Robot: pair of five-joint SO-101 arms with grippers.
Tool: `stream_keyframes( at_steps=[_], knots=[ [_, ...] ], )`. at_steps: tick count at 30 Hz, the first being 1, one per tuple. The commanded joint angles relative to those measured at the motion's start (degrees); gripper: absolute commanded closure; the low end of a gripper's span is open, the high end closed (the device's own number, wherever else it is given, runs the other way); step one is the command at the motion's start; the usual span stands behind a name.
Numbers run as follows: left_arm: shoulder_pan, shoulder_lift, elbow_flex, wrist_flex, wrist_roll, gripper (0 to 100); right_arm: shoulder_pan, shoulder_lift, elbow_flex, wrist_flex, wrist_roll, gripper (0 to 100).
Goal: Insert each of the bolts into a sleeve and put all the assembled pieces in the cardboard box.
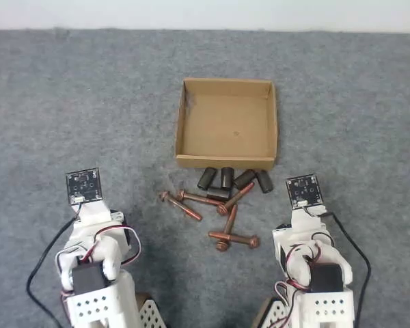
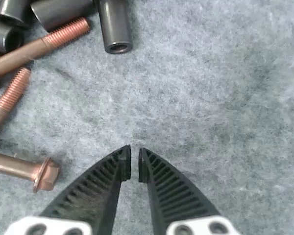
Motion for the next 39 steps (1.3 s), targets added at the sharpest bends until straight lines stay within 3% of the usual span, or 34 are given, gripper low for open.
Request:
stream_keyframes(
  at_steps=[1, 8, 16, 20, 23, 27, 30, 35, 39],
  knots=[
    [-0.3, -1.1, -0.6, 0.4, -0.5, 99, -0.2, -0.6, 1.1, 0.3, -0.5, 99.1],
    [-0.3, -1.1, -0.6, 0.4, -0.5, 99, -0.3, -0.6, 1.1, 0.3, -0.3, 99.1],
    [-0.4, -1.1, -0.6, 0.4, -0.5, 99, -7.3, -0.6, 1.1, 0.3, -0.4, 99.1],
    [-0.4, -1.1, -0.6, 0.4, -0.6, 99, -7.5, -0.7, 1.1, -0.2, -0.5, 99.0],
    [-0.5, -1.1, -0.6, 0.4, -0.6, 99, -5.1, -0.7, 1.1, -5.6, -0.5, 99.1],
    [-0.5, -1.1, -0.6, 0.4, -0.6, 99, 2.0, -0.7, 1.1, -20.3, -0.2, 99.1],
    [-0.5, -1.1, -0.6, 0.4, -0.6, 99, 2.3, -0.7, 1.1, -28.1, -0.1, 99.0],
    [-0.5, -1.1, -0.6, 0.4, -0.6, 99, -2.2, -0.6, 0.9, -30.2, 8.1, 98.9],
    [-0.5, -1.1, -0.6, 0.4, -0.6, 99, -2.7, -0.1, -1.1, -29.8, 7.8, 98.9]
  ],
)
